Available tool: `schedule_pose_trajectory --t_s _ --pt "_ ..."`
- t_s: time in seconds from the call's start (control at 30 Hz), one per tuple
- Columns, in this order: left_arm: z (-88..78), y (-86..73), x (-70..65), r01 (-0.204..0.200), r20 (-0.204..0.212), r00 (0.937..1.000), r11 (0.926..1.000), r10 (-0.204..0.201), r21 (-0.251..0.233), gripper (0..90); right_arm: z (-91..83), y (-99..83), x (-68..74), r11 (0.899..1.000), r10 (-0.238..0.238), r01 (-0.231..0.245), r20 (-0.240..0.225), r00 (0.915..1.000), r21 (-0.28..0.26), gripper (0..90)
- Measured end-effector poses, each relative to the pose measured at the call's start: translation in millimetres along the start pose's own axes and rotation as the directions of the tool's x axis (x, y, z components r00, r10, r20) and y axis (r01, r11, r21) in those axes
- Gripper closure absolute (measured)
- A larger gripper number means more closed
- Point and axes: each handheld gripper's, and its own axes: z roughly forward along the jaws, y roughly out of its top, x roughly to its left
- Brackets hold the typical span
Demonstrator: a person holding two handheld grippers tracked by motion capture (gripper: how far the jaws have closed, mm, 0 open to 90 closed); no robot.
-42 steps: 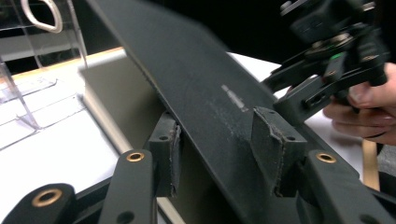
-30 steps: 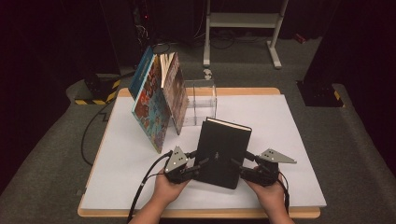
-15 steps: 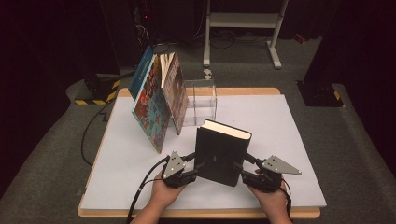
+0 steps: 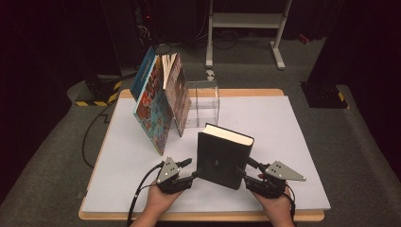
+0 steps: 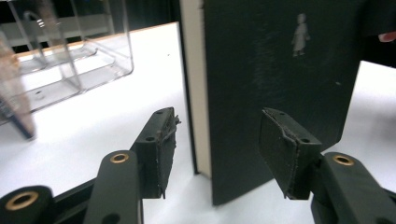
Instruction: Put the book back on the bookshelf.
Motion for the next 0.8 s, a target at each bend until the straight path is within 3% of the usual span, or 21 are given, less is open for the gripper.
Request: schedule_pose_trajectory --t_s 0.2,0.3,0.37,0.47,0.57,0.63,0.7,0.73,0.8 --pt "-24.2 -10.4 25.4 0.047 -0.079 0.9959 0.9986 -0.044 0.027 41.1 -0.7 -2.8 7.4 0.999 -0.029 0.03 -0.033 0.999 0.015 40.1" --pt "-32.4 -14.5 35.4 0.077 -0.094 0.9928 0.9966 -0.074 0.029 38.6 1.7 -3.0 8.8 0.999 -0.027 0.028 -0.056 0.9981 0.02 37.5" --pt "-45.0 -21.1 47.9 0.099 -0.125 0.9877 0.9946 -0.094 0.03 38.7 4.2 -2.4 11.2 0.999 -0.033 0.035 -0.09 0.9954 0.018 36.1" --pt "-54.5 -26.9 57.8 0.099 -0.175 0.9806 0.9937 -0.088 0.052 35.3 7.1 -1.4 12.0 0.999 -0.027 0.031 -0.117 0.9927 0.025 33.1" --pt "-57.0 -32.4 66.0 0.103 -0.255 0.9641 0.9901 -0.076 0.095 31.2 8.2 0.3 12.9 0.999 -0.034 0.036 -0.121 0.9921 0.017 32.0" --pt "-57.5 -35.4 70.7 0.135 -0.275 0.9562 0.9852 -0.101 0.106 27.9 8.1 2.9 13.0 0.999 -0.039 0.04 -0.124 0.9916 0.01 30.7" --pt "-57.8 -35.8 72.2 0.152 -0.275 0.9541 0.9835 -0.119 0.099 26.9 7.9 4.9 13.1 0.999 -0.043 0.045 -0.121 0.9917 0.007 30.1" --pt "-57.9 -36.2 72.0 0.154 -0.287 0.9502 0.9834 -0.121 0.095 25.7 7.0 9.5 12.7 0.999 -0.047 0.049 -0.136 0.9896 0.009 30.9" --pt "-56.6 -36.5 70.5 0.145 -0.299 0.9481 0.9839 -0.107 0.105 25.7 6.5 14.1 12.6 0.999 -0.047 0.047 -0.154 0.987 -0.002 29.5"
